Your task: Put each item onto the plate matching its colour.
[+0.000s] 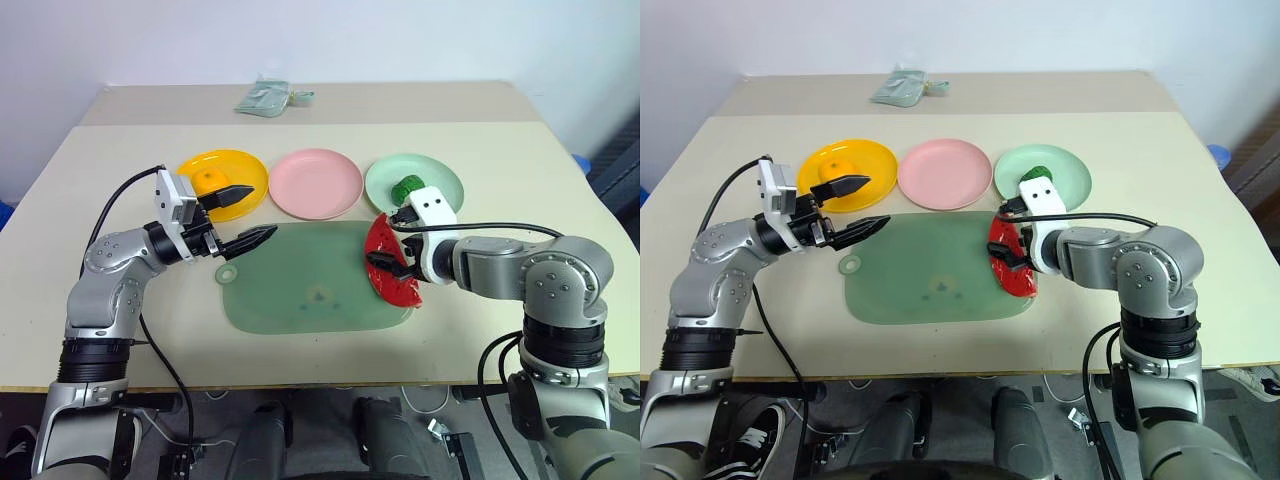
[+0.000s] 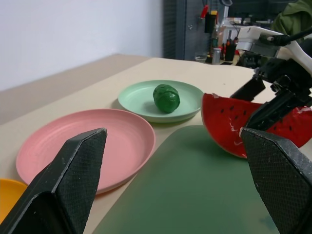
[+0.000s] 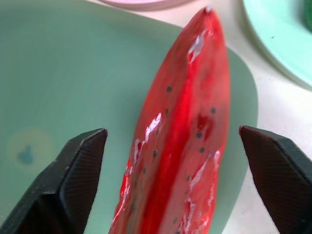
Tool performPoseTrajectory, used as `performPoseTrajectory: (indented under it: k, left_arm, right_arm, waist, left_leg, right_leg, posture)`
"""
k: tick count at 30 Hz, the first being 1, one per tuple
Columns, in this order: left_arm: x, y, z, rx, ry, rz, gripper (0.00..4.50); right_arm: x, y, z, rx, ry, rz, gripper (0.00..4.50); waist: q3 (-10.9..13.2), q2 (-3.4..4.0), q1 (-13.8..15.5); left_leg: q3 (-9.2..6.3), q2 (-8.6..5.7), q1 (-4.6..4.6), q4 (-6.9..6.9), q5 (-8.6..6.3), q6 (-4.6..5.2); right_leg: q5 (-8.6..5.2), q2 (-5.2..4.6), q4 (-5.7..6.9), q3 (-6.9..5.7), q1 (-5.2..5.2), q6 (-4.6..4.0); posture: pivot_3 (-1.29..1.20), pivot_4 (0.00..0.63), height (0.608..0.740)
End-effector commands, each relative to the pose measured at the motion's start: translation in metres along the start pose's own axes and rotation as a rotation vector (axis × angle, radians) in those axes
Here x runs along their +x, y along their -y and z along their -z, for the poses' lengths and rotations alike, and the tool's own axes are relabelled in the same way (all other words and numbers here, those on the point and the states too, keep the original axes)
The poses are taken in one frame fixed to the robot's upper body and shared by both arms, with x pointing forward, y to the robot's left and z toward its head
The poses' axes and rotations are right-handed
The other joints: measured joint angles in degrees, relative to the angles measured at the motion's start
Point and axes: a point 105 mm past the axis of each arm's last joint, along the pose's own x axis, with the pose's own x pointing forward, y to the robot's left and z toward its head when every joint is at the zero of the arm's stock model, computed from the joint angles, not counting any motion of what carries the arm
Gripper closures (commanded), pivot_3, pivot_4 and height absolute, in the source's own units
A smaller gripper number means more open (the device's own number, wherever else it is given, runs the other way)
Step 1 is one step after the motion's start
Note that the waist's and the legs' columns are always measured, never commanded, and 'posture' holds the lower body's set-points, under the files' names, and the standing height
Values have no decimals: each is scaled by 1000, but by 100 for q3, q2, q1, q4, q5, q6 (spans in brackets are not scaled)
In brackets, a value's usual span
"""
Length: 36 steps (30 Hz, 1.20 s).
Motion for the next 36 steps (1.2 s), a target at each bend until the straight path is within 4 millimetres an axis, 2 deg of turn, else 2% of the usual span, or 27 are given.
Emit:
performPoseTrajectory:
  k: [1, 3, 6, 12, 14, 17, 21, 22, 25, 27, 32, 35, 36]
  left_arm:
    - [0, 2, -9, 43, 15, 5, 0]
    - [0, 3, -9, 46, 15, 4, 0]
    - [0, 3, -9, 44, 16, 3, 0]
    - [0, 0, -11, 58, 28, -20, 0]
    - [1, -8, -13, 84, 41, -72, 0]
    - [3, -22, -14, 142, 42, -160, 0]
    - [1, -37, -15, 163, 50, -250, 0]
    - [-1, -42, -14, 186, 42, -280, 0]
    - [-4, -45, -14, 207, 37, -323, 0]
    - [-7, -44, -12, 212, 25, -333, 0]
    - [-17, -43, -11, 208, 15, -368, 0]
    - [-18, -42, -13, 209, 21, -375, 0]
    - [-18, -41, -13, 211, 23, -378, 0]
  right_arm:
    - [-4, -2, -6, -14, 17, -2, 1897]
    - [-4, -2, -7, -23, 13, -1, 2938]
    - [-5, -6, -15, -53, 29, -5, 3977]
    - [-10, -15, -62, 12, 214, -53, 3977]
    - [-8, -20, -81, 5, 269, -76, 3977]
    - [8, -25, -105, 30, 334, -98, 3977]
    - [40, -29, -127, -80, 406, -69, 3977]
    - [52, -24, -136, -75, 444, -45, 3977]
    - [82, -19, -144, -38, 462, -28, 3977]
    - [90, -26, -153, -173, 525, -6, 3977]
    - [99, -34, -161, -116, 579, -86, 3977]
    - [97, -38, -172, -70, 645, -116, 2788]
    - [95, -38, -176, -74, 665, -111, 2237]
  waist:
    - [0, 0, 5]
    - [0, 0, 3]
    - [0, 0, 0]
    - [0, 0, -7]
    - [0, 1, 1]
    - [0, 0, 5]
    - [0, 0, -20]
    - [0, 1, -32]
    - [1, 1, -111]
    - [1, 2, -139]
    - [3, 4, -164]
    - [3, 5, -167]
    - [3, 5, -160]
  left_leg:
    - [0, 0, 0, 0, 0, 0]
    - [0, 0, 0, 0, 0, 0]
    - [0, 0, 0, 0, 0, 0]
    - [-1, 1, 0, -1, 0, 0]
    - [-1, 2, 0, -2, 0, 0]
    - [1, 1, 0, 0, 0, 0]
    - [1, 0, 1, -3, 0, 0]
    - [2, 0, 1, -4, 0, 0]
    - [3, 0, 0, -10, 0, 0]
    - [1, 0, -1, -13, 0, -1]
    - [1, 0, -1, -28, 1, -1]
    - [1, 0, -1, -28, 1, -2]
    - [1, 0, -1, -27, 1, -3]
  right_leg:
    - [0, 0, 0, 0, 0, 0]
    - [0, 0, 0, 0, 0, 0]
    - [0, 0, 0, 0, 0, 0]
    - [0, 3, 0, 0, 0, 0]
    - [0, 3, 0, -1, -1, 0]
    - [1, 2, -2, -1, 0, 1]
    - [1, 4, -2, -1, 0, 1]
    - [0, 4, -5, -1, 0, 1]
    - [1, 4, -9, -1, -3, 1]
    - [1, 3, -9, -1, -3, 1]
    - [1, 2, -2, -1, -8, 1]
    - [1, 3, 2, -1, -10, 1]
    - [1, 3, 3, -1, -10, 1]
  posture:
    - [0, 150, 740]
    - [0, 150, 740]
    - [0, 150, 740]
    - [0, 150, 740]
    - [0, 150, 740]
    - [0, 150, 740]
    - [0, 150, 740]
    - [0, 150, 740]
    - [0, 150, 740]
    - [0, 150, 740]
    - [0, 150, 740]
    - [0, 150, 740]
    - [0, 150, 740]
